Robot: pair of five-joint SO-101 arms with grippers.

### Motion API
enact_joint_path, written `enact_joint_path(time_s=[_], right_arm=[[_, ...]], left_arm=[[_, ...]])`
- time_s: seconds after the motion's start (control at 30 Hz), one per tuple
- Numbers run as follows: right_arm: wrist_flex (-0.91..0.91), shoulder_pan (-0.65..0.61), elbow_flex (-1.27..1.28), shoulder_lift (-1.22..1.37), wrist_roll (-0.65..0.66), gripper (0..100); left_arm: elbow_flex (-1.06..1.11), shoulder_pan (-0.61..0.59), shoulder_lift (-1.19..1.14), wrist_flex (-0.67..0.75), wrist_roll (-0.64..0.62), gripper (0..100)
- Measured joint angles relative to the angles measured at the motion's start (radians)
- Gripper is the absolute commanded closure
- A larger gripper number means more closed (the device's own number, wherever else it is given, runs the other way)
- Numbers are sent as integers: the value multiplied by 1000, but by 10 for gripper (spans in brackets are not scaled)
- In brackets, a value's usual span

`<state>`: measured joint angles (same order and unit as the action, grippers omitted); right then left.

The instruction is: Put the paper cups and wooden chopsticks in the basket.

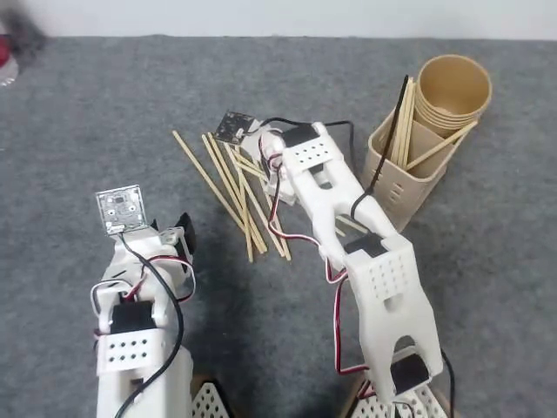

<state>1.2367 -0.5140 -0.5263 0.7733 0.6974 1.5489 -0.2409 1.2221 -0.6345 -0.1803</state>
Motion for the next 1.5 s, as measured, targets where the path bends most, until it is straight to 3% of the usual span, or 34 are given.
enact_joint_path(time_s=[0.53,0.97,1.2,1.5], right_arm=[[497,0,-592,-135,3,991],[519,152,-1042,-272,-92,991],[519,290,-1085,-362,-92,991],[520,325,-1085,-407,-161,991]], left_arm=[[0,0,0,0,0,816],[0,0,0,0,0,816],[0,0,0,0,0,816],[0,0,0,0,0,816]])
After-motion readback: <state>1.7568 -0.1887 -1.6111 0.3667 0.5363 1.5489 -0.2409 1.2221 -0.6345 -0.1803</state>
